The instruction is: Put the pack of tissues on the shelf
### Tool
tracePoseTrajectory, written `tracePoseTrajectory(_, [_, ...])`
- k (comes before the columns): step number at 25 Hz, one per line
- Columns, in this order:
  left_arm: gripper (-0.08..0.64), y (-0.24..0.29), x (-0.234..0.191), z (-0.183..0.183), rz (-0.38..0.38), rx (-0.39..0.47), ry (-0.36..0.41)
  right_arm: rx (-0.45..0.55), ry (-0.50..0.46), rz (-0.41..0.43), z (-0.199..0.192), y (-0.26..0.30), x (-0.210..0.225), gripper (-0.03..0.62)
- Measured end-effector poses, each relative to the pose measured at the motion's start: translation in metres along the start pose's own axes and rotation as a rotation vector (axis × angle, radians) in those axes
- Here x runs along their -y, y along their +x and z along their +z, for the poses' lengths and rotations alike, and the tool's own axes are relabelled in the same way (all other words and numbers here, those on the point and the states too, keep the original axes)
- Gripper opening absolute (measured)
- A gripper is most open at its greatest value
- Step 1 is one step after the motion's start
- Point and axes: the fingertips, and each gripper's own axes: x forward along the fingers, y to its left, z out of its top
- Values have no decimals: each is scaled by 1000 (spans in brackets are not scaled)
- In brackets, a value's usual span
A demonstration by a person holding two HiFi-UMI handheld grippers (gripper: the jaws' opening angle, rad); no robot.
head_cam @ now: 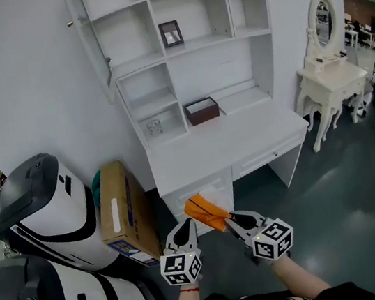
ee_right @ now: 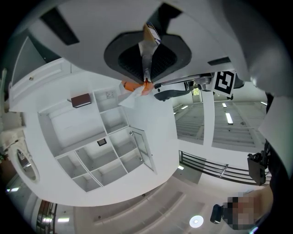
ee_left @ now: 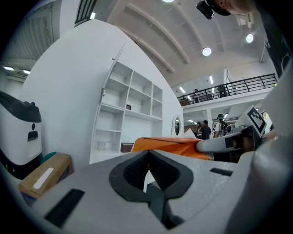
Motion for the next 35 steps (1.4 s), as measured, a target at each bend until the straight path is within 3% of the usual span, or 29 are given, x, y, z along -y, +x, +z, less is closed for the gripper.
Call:
tracePoseTrajectory(11, [8, 73, -32, -2, -45, 3, -18, -5, -6, -45, 14, 52, 49, 21])
tracePoseTrajectory(23, [8, 178, -114, 35, -114, 23, -8, 21, -29, -78, 60, 165, 105, 21])
tracePoseTrajectory(35, [8, 249, -209, 54, -147, 20, 2, 35, 4, -113, 74, 276, 146, 21])
